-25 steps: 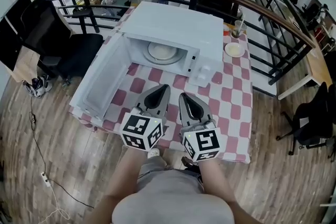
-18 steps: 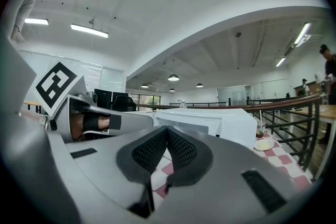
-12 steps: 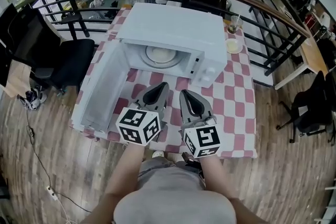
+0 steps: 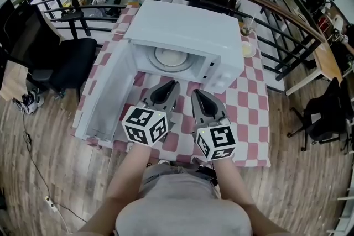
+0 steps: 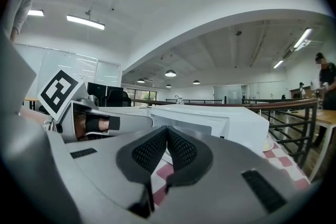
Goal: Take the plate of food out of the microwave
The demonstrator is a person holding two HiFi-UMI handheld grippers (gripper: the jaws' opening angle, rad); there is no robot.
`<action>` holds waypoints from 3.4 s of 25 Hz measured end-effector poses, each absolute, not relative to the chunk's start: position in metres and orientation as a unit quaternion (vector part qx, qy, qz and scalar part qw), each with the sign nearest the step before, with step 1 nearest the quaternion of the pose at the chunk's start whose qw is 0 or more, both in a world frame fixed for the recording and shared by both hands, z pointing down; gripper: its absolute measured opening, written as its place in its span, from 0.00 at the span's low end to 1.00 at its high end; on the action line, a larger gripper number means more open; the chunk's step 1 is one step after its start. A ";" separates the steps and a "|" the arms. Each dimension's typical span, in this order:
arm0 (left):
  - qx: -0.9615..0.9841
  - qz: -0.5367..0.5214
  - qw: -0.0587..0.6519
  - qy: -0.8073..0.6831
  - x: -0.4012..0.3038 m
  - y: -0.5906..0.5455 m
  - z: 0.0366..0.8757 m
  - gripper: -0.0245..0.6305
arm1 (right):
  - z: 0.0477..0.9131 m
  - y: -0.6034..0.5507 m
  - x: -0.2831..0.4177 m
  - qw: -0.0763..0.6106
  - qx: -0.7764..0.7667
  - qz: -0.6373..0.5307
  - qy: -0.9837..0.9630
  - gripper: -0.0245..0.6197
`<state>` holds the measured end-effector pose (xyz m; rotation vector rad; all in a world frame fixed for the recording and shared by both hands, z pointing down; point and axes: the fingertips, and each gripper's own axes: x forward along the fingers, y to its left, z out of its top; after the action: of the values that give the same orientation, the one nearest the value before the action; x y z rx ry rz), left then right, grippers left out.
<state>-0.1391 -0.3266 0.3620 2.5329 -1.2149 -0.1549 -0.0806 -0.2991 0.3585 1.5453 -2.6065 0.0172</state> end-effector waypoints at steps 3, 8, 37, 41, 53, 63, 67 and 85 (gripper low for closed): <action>0.881 -0.074 0.193 -0.426 -0.142 -0.332 0.367 0.16 | 0.361 -0.302 -0.080 0.051 0.514 0.012 -0.856 0.08; 0.869 -0.093 0.234 -0.425 -0.147 -0.342 0.379 0.23 | 0.367 -0.304 -0.084 0.058 0.507 0.006 -0.860 0.08; 0.713 -0.135 0.483 -0.491 -0.168 -0.447 0.512 0.41 | 0.436 -0.370 -0.090 0.069 0.511 0.038 -0.856 0.08; 0.667 -0.148 0.527 -0.506 -0.170 -0.460 0.531 0.46 | 0.442 -0.371 -0.087 0.069 0.514 0.049 -0.854 0.08; 0.569 -0.164 0.594 -0.545 -0.174 -0.489 0.575 0.49 | 0.462 -0.375 -0.065 0.082 0.521 0.076 -0.846 0.08; 0.508 -0.135 0.609 -0.594 -0.176 -0.494 0.586 0.51 | 0.468 -0.388 -0.063 0.087 0.520 0.086 -0.845 0.08; 0.495 -0.120 0.609 -0.608 -0.175 -0.499 0.587 0.52 | 0.470 -0.392 -0.057 0.087 0.524 0.088 -0.843 0.08; 0.441 -0.140 0.640 -0.613 -0.180 -0.507 0.599 0.56 | 0.483 -0.391 -0.047 0.100 0.532 0.104 -0.834 0.08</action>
<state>-0.1803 -0.5074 0.5992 1.0064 -1.3973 -0.3198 -0.0468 -0.3905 0.4829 1.5736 -2.4668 0.3083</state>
